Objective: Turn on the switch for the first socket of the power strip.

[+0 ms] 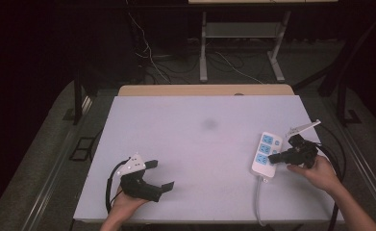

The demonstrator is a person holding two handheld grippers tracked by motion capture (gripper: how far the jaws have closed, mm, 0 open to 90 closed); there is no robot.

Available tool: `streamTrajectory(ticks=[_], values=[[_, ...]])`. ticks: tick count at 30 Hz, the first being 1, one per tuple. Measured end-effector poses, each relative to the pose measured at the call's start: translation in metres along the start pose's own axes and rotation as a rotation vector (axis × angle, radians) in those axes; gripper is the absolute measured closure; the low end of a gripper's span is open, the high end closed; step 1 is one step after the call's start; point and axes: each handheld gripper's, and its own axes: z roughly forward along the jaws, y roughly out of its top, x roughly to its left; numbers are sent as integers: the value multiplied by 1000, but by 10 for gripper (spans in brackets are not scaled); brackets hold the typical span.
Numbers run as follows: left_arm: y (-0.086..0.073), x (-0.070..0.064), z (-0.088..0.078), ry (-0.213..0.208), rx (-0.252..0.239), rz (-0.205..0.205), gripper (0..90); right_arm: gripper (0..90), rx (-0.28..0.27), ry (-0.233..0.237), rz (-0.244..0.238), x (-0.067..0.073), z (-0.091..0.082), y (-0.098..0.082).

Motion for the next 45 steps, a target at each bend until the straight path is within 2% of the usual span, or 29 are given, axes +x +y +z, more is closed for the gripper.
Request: streamTrajectory(ticks=[2, 11, 14, 20, 23, 32, 45], values=[[0, 0, 0, -1, -1, -2, 0, 899, -9, 8, 25, -1, 0, -2], [1, 1, -1, 0, -11, -8, 0, 900, -26, -18, 1, 2, 0, -4], [1, 1, -1, 0, -10, -6, 0, 900, -24, -12, 18, 1, 0, -4], [1, 1, -2, 1, -9, -6, 0, 900, -28, -22, 4, 2, 0, -5], [1, 1, -2, 0, -9, -5, 0, 900, -38, -15, 34, 1, 0, -7], [1, 2, -2, 3, -13, -8, 0, 900, -36, -39, 5, 4, 1, -7], [0, 2, -1, 3, -7, -6, 0, 900, -41, -31, 1, 3, 1, -7]])
